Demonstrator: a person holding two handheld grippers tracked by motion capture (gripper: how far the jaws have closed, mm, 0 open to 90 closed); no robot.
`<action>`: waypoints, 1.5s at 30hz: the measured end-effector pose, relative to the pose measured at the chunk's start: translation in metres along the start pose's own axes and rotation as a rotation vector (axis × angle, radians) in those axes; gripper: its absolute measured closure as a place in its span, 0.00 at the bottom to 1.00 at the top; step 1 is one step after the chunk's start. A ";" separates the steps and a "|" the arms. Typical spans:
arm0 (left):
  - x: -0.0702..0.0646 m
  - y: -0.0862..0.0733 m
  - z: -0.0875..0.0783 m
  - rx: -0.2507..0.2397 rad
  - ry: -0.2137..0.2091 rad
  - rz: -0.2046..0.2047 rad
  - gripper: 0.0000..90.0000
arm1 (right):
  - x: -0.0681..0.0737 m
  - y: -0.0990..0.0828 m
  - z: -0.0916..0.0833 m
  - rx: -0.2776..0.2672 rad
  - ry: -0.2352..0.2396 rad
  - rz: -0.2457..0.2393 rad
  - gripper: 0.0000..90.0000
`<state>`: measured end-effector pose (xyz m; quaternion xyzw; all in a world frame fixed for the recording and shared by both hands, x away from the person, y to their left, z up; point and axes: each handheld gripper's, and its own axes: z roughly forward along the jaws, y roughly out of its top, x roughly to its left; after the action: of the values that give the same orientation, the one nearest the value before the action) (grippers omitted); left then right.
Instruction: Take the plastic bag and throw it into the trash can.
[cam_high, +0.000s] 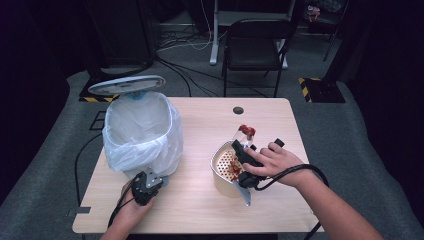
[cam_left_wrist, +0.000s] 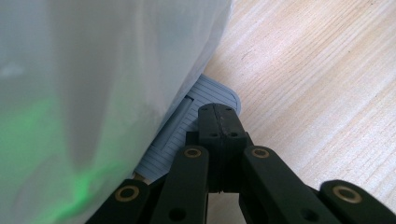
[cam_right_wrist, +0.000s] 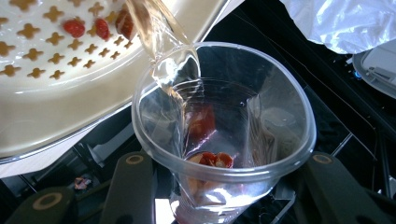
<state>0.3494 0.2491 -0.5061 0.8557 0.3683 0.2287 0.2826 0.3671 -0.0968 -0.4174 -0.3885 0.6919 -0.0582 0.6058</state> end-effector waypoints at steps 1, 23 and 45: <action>0.000 0.000 0.000 0.000 0.000 -0.001 1.00 | 0.000 0.000 0.000 0.011 -0.012 -0.032 0.61; 0.001 0.000 0.000 0.000 0.000 0.009 1.00 | 0.004 0.001 -0.002 0.036 -0.067 -0.129 0.61; 0.001 0.000 0.000 -0.001 0.001 0.010 1.00 | -0.001 0.002 -0.003 0.068 -0.104 -0.113 0.62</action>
<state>0.3499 0.2494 -0.5059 0.8572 0.3639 0.2307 0.2819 0.3633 -0.0959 -0.4172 -0.4085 0.6341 -0.0955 0.6496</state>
